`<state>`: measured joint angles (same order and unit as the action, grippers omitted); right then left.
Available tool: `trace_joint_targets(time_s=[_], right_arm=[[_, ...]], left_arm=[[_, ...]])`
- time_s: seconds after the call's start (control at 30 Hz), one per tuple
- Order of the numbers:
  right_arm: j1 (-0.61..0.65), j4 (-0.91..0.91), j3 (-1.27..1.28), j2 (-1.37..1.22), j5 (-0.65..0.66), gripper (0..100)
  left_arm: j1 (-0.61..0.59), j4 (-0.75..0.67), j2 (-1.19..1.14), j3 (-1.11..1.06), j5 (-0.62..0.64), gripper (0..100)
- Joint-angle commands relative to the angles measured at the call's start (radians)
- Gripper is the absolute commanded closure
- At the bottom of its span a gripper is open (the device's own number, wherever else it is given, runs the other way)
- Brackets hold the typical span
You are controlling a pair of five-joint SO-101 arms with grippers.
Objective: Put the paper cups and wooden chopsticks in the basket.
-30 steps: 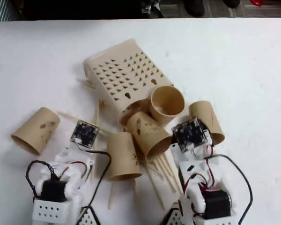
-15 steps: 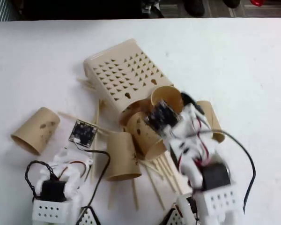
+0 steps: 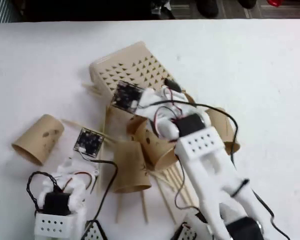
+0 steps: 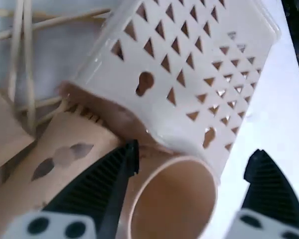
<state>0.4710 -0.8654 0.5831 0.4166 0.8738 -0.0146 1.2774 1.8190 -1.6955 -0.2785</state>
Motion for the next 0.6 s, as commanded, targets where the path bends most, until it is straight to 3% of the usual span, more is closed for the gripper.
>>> trace_joint_targets(time_s=[0.0,0.33,0.57], right_arm=[[0.012,0.116,-0.052,-0.074,0.009,65.6],[0.013,0.255,-0.052,-0.219,0.009,65.6],[0.027,0.127,-0.054,-0.097,0.011,65.6]], left_arm=[[-0.001,-0.003,0.004,0.005,-0.008,97],[-0.001,-0.003,0.004,0.005,-0.008,97],[-0.002,-0.003,0.004,0.005,-0.008,97]])
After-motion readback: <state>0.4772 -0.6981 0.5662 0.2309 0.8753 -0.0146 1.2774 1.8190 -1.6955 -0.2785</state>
